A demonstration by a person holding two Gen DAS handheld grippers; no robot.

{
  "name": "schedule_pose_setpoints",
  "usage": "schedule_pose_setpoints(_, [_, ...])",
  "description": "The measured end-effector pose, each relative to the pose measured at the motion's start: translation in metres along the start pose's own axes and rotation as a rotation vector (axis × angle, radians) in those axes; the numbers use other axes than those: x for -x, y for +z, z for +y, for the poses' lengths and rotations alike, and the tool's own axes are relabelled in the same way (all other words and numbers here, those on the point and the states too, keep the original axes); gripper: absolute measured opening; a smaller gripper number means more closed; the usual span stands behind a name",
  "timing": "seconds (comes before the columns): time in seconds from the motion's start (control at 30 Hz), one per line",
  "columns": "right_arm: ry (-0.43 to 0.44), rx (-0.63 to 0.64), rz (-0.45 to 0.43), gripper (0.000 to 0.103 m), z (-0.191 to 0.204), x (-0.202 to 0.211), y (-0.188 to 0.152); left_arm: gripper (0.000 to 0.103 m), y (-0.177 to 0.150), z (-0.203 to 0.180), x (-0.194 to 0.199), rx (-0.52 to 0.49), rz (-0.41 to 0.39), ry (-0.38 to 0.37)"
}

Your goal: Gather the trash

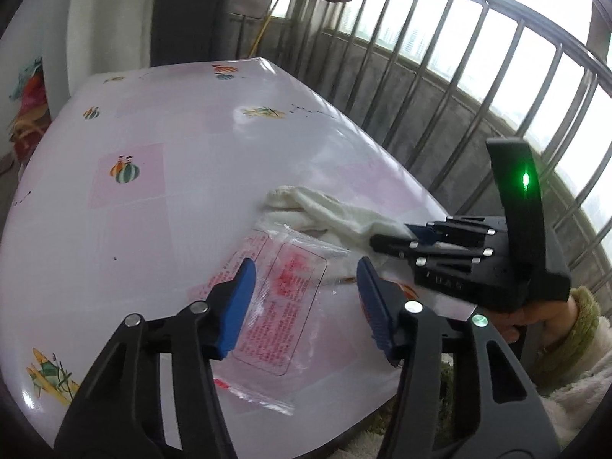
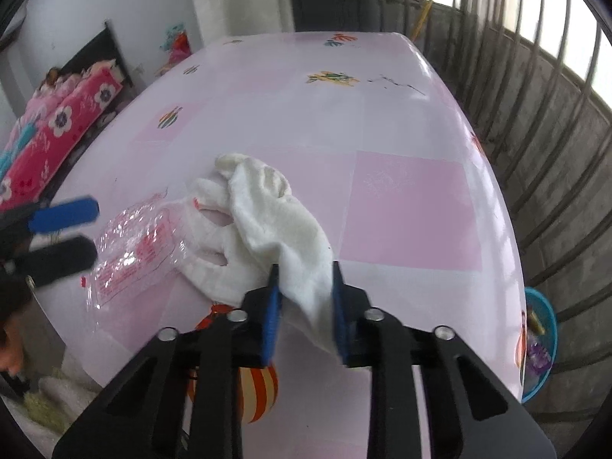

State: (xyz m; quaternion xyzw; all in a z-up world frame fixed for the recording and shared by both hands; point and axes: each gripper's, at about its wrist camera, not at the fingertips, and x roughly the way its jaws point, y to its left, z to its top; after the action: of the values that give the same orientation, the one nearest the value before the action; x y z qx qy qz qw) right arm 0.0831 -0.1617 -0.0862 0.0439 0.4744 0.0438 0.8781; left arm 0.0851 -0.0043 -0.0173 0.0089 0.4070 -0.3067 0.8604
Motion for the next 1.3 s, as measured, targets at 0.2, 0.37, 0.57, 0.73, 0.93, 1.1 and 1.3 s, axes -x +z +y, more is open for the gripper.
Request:
schedule_pose_setpoints(0.2, [-0.002,-0.054,0.003,0.018,-0.01,0.001,0.0,0.051,-0.011,-0.019,-0.029,-0.132,0.096,0.088])
schedule_pose_setpoints(0.37, [-0.01,-0.062,0.006,0.019,-0.008,0.0,0.0,0.051,-0.019,-0.028,-0.047,-0.23,0.133,0.173])
schedule_pose_setpoints(0.57, [-0.002,-0.072,0.006,0.019,-0.009,0.0,0.001,0.051,-0.016,-0.027,-0.048,-0.294,0.114,0.215])
schedule_pose_setpoints(0.73, [0.004,-0.077,0.004,0.019,-0.012,-0.001,0.0,0.033,-0.01,-0.01,-0.048,-0.178,0.12,0.172])
schedule_pose_setpoints(0.93, [0.026,-0.098,0.001,0.019,-0.016,0.0,0.0,0.008,-0.006,0.0,-0.05,-0.149,0.116,0.17])
schedule_pose_setpoints(1.1, [0.04,-0.115,-0.002,0.018,-0.021,0.0,-0.001,0.003,-0.004,0.01,-0.048,-0.09,0.109,0.137])
schedule_pose_setpoints(1.3, [0.085,-0.169,0.004,0.018,-0.03,0.001,0.0,0.001,0.002,0.02,-0.033,-0.022,0.066,0.116])
